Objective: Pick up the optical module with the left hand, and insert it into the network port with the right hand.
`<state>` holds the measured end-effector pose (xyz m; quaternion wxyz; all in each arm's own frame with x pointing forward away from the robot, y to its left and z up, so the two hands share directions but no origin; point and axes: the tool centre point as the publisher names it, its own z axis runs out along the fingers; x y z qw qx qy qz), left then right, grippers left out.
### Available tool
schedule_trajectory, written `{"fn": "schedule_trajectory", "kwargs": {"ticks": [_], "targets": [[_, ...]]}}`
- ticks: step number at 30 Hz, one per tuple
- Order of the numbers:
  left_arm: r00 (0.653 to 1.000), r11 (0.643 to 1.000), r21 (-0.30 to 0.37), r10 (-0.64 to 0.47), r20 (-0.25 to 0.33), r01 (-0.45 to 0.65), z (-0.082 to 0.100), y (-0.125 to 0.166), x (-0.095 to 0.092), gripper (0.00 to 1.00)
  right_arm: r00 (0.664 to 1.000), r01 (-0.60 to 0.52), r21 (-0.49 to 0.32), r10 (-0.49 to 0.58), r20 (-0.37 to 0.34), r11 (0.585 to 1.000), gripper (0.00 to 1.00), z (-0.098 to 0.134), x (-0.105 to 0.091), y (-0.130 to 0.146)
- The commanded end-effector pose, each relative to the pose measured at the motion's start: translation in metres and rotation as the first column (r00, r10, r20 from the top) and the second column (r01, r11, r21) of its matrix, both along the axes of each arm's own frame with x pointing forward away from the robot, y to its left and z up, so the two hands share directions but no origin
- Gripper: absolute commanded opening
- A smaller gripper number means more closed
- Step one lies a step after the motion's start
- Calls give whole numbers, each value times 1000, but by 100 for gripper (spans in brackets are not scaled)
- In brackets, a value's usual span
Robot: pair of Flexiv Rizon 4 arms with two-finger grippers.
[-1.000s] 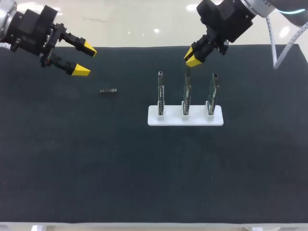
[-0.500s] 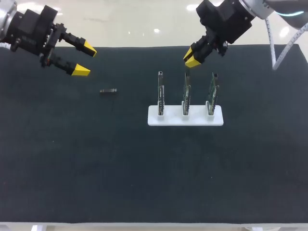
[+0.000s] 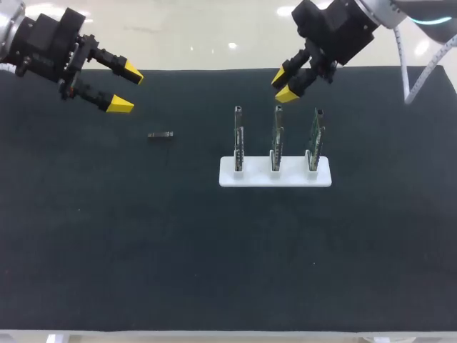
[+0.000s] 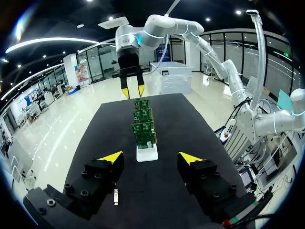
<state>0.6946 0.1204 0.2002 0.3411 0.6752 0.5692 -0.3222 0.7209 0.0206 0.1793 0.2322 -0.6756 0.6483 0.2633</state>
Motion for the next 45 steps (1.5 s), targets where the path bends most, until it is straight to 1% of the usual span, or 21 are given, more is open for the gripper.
{"fn": "schedule_trajectory", "kwargs": {"ticks": [1, 4, 5, 6, 7, 8, 12, 22, 30, 38, 45], "targets": [[1000, 1000, 2, 0, 0, 0, 0, 0, 0, 100, 1000, 12, -17, -12, -2, 1000, 100, 11, -3, 0], [1000, 1000, 2, 0, 0, 0, 0, 0, 0, 100, 1000, 17, -30, -17, -7, 999, 100, 17, -4, 0], [1000, 1000, 2, 0, 0, 0, 0, 0, 0, 100, 1000, 19, -33, -19, -8, 999, 78, 18, -4, 0], [1000, 1000, 2, 0, 0, 0, 0, 0, 0, 100, 1000, 23, -35, -23, -8, 999, 44, 19, -4, 1], [1000, 1000, 2, 0, 0, 0, 0, 0, 0, 100, 1000, 26, -37, -26, -8, 999, 24, 20, -4, 1], [1000, 1000, 2, 0, 0, 0, 0, 0, 0, 100, 1000, 25, -42, -25, -6, 999, 0, 20, -4, 1], [1000, 1000, 2, 0, 0, 0, 0, 0, 0, 100, 1000, 21, -40, -21, -8, 999, 0, 18, -3, 3], [1000, 1000, 2, 0, 0, 0, 0, 0, 0, 100, 1000, 15, -22, -15, 2, 1000, 0, 0, -4, 5], [1000, 1000, 2, 0, 0, 0, 0, 0, 0, 100, 1000, 13, -14, -13, 8, 1000, 0, -10, -6, 5], [1000, 1000, 2, 0, 0, 0, 0, 0, 0, 100, 1000, 12, -22, -11, 8, 1000, 0, -13, -7, 3], [1000, 1000, 2, 0, 0, 0, 0, 0, 0, 100, 1000, 10, -20, -9, 12, 1000, 0, -21, -6, 2]]}}
